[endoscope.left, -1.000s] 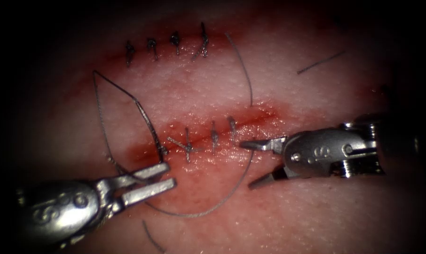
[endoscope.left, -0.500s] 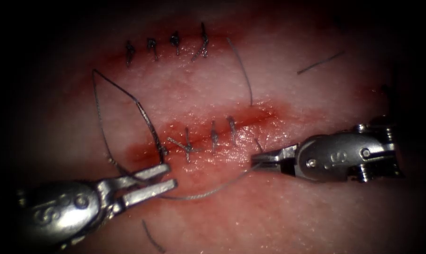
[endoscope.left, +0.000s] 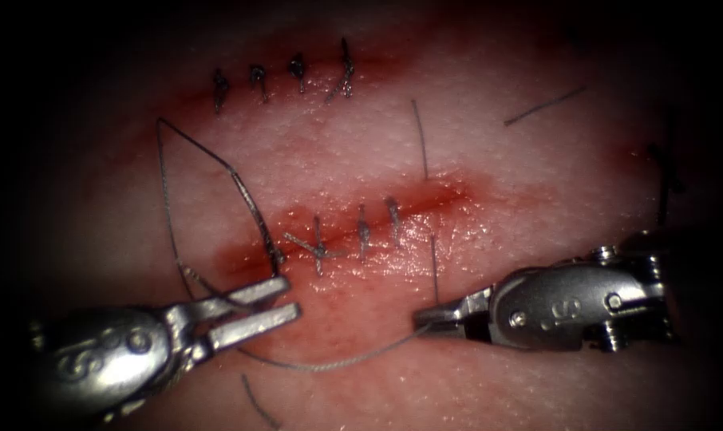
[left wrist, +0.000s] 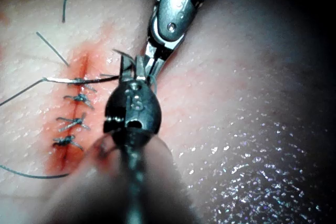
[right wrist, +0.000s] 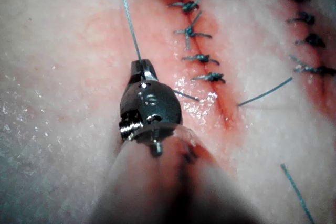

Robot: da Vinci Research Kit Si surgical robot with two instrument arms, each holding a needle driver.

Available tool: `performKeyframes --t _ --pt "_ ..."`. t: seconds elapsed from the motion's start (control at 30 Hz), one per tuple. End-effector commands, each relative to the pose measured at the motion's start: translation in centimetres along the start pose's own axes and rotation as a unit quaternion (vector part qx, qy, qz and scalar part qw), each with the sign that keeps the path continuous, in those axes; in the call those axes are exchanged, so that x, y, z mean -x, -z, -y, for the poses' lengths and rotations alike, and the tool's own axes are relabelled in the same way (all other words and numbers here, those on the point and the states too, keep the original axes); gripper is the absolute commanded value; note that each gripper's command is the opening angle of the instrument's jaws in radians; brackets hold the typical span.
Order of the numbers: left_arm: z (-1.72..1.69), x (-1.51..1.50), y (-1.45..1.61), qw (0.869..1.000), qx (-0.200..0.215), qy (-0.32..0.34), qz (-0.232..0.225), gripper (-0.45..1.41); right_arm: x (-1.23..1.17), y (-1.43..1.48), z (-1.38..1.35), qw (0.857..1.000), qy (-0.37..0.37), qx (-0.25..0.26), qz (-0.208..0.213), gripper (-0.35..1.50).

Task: Wound Closure

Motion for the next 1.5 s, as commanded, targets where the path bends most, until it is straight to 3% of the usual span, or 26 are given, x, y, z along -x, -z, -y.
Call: performKeyframes --t 0.03,0.07,0.1,0.13,0.17,0.3,0.47,0.57,0.67,0.77,0.87,0.97,1.13,1.27,1.5 --pt "-0.05 0.05 -0.07 1.000 0.001 0.000 0.000 -0.45 0.03 -0.11 0.00 1.000 -0.005 -0.003 -0.005 -0.27" --pt "-0.06 0.05 -0.07 1.000 0.001 0.000 0.000 -0.45 0.04 -0.11 -0.02 1.000 -0.016 -0.005 -0.006 0.41" --pt "-0.06 0.05 -0.07 1.000 0.001 0.000 0.000 -0.45 0.05 -0.10 -0.04 1.000 -0.024 -0.008 -0.007 0.84" --pt "-0.06 0.05 -0.07 1.000 0.001 0.000 0.000 -0.45 0.07 -0.08 -0.06 1.000 -0.030 -0.004 -0.005 1.03" --pt "-0.06 0.05 -0.07 1.000 0.001 0.000 0.000 -0.45 0.10 -0.03 -0.07 0.999 -0.032 0.001 0.000 1.09" --pt "-0.05 0.05 -0.07 1.000 0.002 0.000 0.001 -0.45 0.22 0.20 -0.13 0.999 -0.031 0.013 0.017 1.21" --pt "-0.04 0.05 -0.08 1.000 0.002 0.000 0.000 -0.45 0.31 0.51 -0.37 0.998 -0.043 0.041 0.033 1.18" --pt "-0.04 0.06 -0.08 1.000 0.002 0.000 0.001 -0.45 0.35 0.58 -0.55 0.990 -0.110 0.092 -0.016 0.99" --pt "-0.05 0.06 -0.08 1.000 0.002 0.000 0.001 -0.45 0.42 0.54 -0.72 0.966 -0.213 0.132 -0.069 0.94" --pt "-0.05 0.06 -0.08 1.000 0.003 0.000 0.000 -0.45 0.51 0.46 -0.87 0.925 -0.320 0.174 -0.107 0.78" --pt "-0.05 0.06 -0.08 1.000 0.003 0.000 0.000 -0.45 0.62 0.32 -1.01 0.877 -0.415 0.190 -0.149 0.83" --pt "-0.05 0.06 -0.09 1.000 0.002 0.000 0.000 -0.45 0.75 0.16 -1.08 0.857 -0.446 0.206 -0.156 0.96" --pt "-0.05 0.06 -0.09 1.000 0.002 0.000 0.000 -0.45 0.95 -0.10 -1.13 0.837 -0.482 0.207 -0.155 1.03" --pt "-0.05 0.06 -0.09 1.000 0.002 0.000 0.000 -0.45 1.00 -0.21 -1.17 0.831 -0.491 0.206 -0.161 1.03" --pt "-0.06 0.06 -0.11 1.000 0.003 -0.001 0.001 -0.45 0.90 -0.31 -1.24 0.830 -0.494 0.201 -0.162 0.47"
